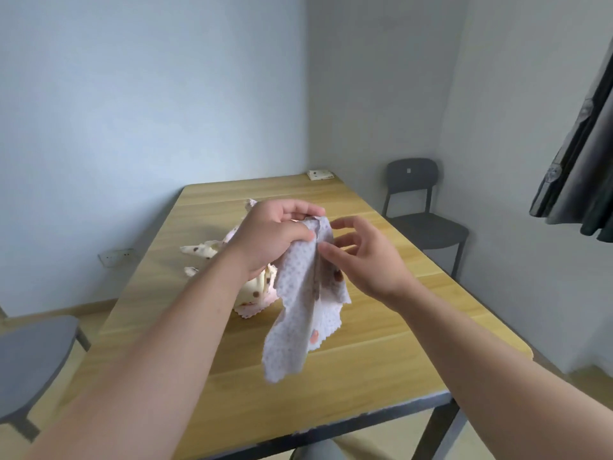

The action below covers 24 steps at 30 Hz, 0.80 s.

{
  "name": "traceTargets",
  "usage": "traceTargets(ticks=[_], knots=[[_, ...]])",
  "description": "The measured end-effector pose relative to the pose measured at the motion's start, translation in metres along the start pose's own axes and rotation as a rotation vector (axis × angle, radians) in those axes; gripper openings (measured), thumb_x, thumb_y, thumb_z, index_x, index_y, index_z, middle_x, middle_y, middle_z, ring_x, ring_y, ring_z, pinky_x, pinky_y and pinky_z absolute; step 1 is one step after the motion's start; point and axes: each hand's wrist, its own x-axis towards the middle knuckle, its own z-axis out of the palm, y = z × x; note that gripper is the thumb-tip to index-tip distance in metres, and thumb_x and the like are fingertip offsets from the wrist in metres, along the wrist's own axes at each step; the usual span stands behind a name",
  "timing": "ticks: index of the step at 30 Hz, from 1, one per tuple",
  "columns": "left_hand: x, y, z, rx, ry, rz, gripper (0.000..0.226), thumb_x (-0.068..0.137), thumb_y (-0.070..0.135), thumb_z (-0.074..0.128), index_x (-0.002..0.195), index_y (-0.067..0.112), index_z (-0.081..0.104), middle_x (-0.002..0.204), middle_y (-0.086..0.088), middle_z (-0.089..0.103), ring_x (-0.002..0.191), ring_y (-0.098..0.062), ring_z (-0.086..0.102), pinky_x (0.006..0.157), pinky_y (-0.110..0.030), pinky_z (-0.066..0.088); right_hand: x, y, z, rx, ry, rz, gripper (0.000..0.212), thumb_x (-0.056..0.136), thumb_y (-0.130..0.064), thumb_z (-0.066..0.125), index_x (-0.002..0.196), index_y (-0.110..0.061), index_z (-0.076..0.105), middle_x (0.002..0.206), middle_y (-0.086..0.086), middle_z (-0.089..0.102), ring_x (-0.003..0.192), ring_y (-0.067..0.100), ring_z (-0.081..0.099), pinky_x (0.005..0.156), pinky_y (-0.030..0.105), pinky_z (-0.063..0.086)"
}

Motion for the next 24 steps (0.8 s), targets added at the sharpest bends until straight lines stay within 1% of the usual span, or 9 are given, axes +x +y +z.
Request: traceTargets(ticks=[2, 5, 7, 10, 13, 16, 20, 22, 24], knots=[[0.005, -0.005, 0.005, 0.015, 0.028, 0.009, 0.028, 0.086, -0.004, 0.070, 0.100, 0.019, 0.077, 0.091, 0.008, 0.077, 0.089, -0.003, 0.070, 0.076, -0.018, 0.052, 0.000, 0.007, 0.003, -0.052, 0.100, 0.007, 0.032, 0.088, -0.041, 0.074, 0.107, -0.025, 0.053, 0.101, -0.010, 0.066, 0.074, 0.005, 0.069, 0.061, 0.022, 0.054], [0.013, -0.014, 0.011, 0.054, 0.084, 0.017, 0.023, 0.086, 0.002, 0.076, 0.096, 0.022, 0.075, 0.093, 0.004, 0.076, 0.086, -0.002, 0.069, 0.080, -0.020, 0.053, 0.004, 0.022, 0.005, -0.235, 0.237, -0.018, 0.032, 0.088, -0.040, 0.073, 0.081, -0.025, 0.045, 0.084, -0.010, 0.056, 0.069, 0.004, 0.054, 0.059, 0.020, 0.038], [0.014, -0.018, 0.014, 0.114, 0.107, 0.022, 0.020, 0.084, 0.008, 0.079, 0.095, 0.025, 0.074, 0.095, 0.001, 0.075, 0.089, -0.008, 0.071, 0.085, -0.025, 0.056, 0.004, 0.027, 0.006, -0.201, 0.214, 0.000, 0.034, 0.088, -0.040, 0.072, 0.075, -0.022, 0.046, 0.070, -0.015, 0.052, 0.061, 0.003, 0.045, 0.056, 0.020, 0.032], [0.017, -0.024, 0.020, 0.117, 0.098, 0.008, 0.017, 0.082, 0.013, 0.083, 0.093, 0.025, 0.076, 0.095, -0.002, 0.075, 0.088, -0.010, 0.071, 0.088, -0.027, 0.056, 0.004, 0.031, 0.002, 0.067, 0.029, 0.079, 0.037, 0.090, -0.046, 0.071, 0.079, -0.014, 0.057, 0.055, -0.016, 0.054, 0.054, 0.003, 0.047, 0.055, 0.019, 0.037], [0.020, -0.028, 0.029, 0.116, 0.101, 0.011, 0.013, 0.081, 0.021, 0.085, 0.091, 0.023, 0.077, 0.095, -0.008, 0.075, 0.085, -0.012, 0.068, 0.087, -0.028, 0.055, 0.005, 0.037, 0.001, 0.160, -0.077, 0.106, 0.038, 0.087, -0.048, 0.075, 0.093, -0.013, 0.064, 0.074, -0.006, 0.061, 0.064, 0.009, 0.052, 0.061, 0.027, 0.043], [0.022, -0.027, 0.033, 0.116, 0.109, 0.003, 0.011, 0.082, 0.023, 0.085, 0.088, 0.019, 0.078, 0.091, -0.009, 0.076, 0.085, -0.019, 0.070, 0.087, -0.030, 0.055, 0.008, 0.041, 0.001, 0.125, -0.087, 0.126, 0.028, 0.089, -0.041, 0.074, 0.097, -0.015, 0.065, 0.081, -0.003, 0.065, 0.065, 0.008, 0.055, 0.060, 0.026, 0.045], [0.025, -0.026, 0.029, 0.127, 0.081, -0.015, 0.013, 0.080, 0.023, 0.086, 0.089, 0.018, 0.078, 0.089, -0.010, 0.075, 0.081, -0.009, 0.066, 0.087, -0.030, 0.056, 0.016, 0.043, -0.007, 0.056, -0.019, 0.170, 0.020, 0.093, -0.029, 0.066, 0.090, -0.009, 0.067, 0.068, -0.006, 0.065, 0.055, 0.007, 0.051, 0.050, 0.020, 0.040], [0.026, -0.026, 0.016, 0.170, 0.001, -0.049, 0.020, 0.076, 0.022, 0.089, 0.093, 0.022, 0.079, 0.090, 0.000, 0.076, 0.088, -0.006, 0.067, 0.091, -0.030, 0.054, 0.021, 0.042, -0.015, 0.069, 0.004, 0.191, 0.014, 0.092, -0.025, 0.067, 0.087, -0.013, 0.068, 0.063, -0.011, 0.065, 0.053, 0.004, 0.052, 0.049, 0.017, 0.041], [0.025, -0.026, -0.001, 0.263, -0.137, -0.114, 0.032, 0.072, 0.016, 0.090, 0.101, 0.026, 0.078, 0.099, 0.005, 0.076, 0.099, -0.004, 0.068, 0.094, -0.027, 0.053, 0.025, 0.041, -0.024, 0.128, 0.001, 0.199, 0.011, 0.090, -0.023, 0.072, 0.082, -0.015, 0.070, 0.065, -0.008, 0.068, 0.057, 0.006, 0.058, 0.056, 0.023, 0.047]])
